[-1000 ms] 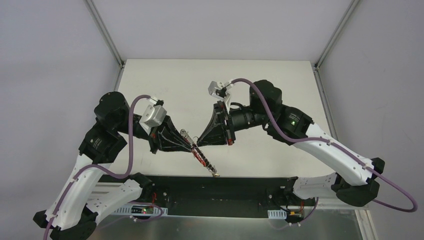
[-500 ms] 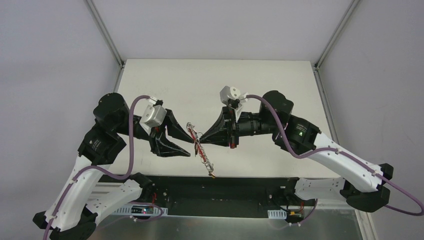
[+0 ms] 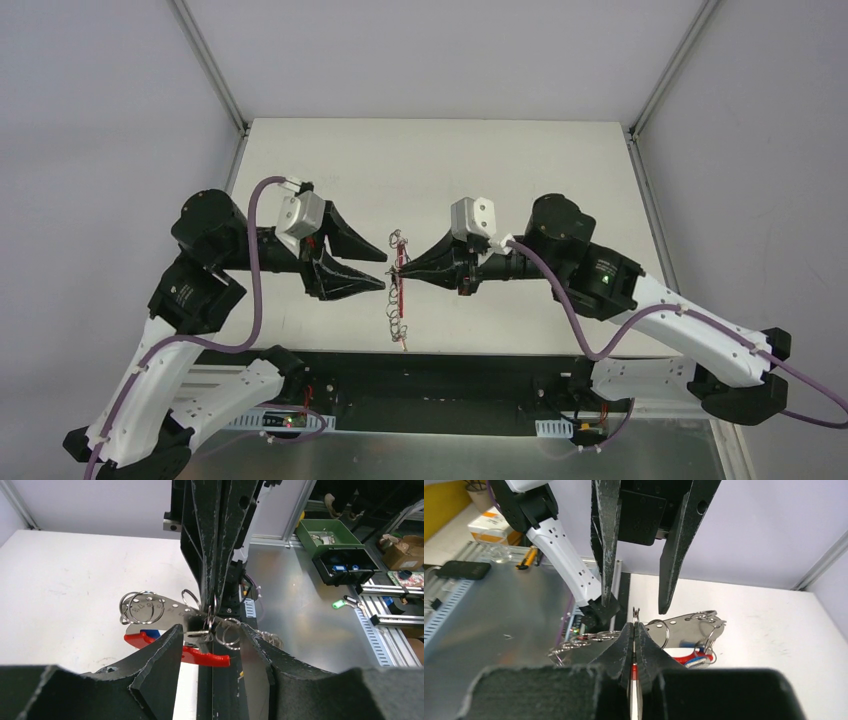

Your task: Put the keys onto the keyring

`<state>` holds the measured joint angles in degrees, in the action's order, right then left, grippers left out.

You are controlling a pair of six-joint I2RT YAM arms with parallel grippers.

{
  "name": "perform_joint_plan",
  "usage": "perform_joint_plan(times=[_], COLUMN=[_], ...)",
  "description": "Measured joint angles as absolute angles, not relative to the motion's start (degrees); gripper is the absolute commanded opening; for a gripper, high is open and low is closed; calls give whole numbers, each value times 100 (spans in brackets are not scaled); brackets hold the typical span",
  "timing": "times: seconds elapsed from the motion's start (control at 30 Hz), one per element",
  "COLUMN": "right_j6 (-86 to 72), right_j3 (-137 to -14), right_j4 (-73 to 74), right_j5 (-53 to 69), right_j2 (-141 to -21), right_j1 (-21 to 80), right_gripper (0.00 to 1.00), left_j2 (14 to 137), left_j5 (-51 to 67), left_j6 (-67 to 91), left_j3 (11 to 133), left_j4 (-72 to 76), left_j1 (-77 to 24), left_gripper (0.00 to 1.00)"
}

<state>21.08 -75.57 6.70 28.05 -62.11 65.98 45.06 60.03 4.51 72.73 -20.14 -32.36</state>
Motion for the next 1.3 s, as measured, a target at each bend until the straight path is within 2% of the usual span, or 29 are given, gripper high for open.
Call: perform_joint_plan(times=[0.37, 1.07, 1.2, 1.3], right_j6=[2860, 2110, 2023, 1975], right_j3=[-7323, -7231, -7231, -7231], right_j4=[-316, -1564, -1669, -1710], right_j5=[2462, 2502, 2554, 2593], right_j2=[-6252, -6261, -6261, -6261], right_j1=[6814, 6851, 6851, 6851], right_gripper=[0, 0, 0, 0], left_j2=[4272, 4180, 4169, 4171], left_j5=[5957, 5894, 5787, 5769], left_j6=[923, 1444, 1514, 1579], left_j3=[7258, 7026, 7002, 6997], left_j4=[-1245, 58, 189, 266], left_j1=[-3269, -3269, -3269, -3269], left_gripper=[44, 39, 34, 27])
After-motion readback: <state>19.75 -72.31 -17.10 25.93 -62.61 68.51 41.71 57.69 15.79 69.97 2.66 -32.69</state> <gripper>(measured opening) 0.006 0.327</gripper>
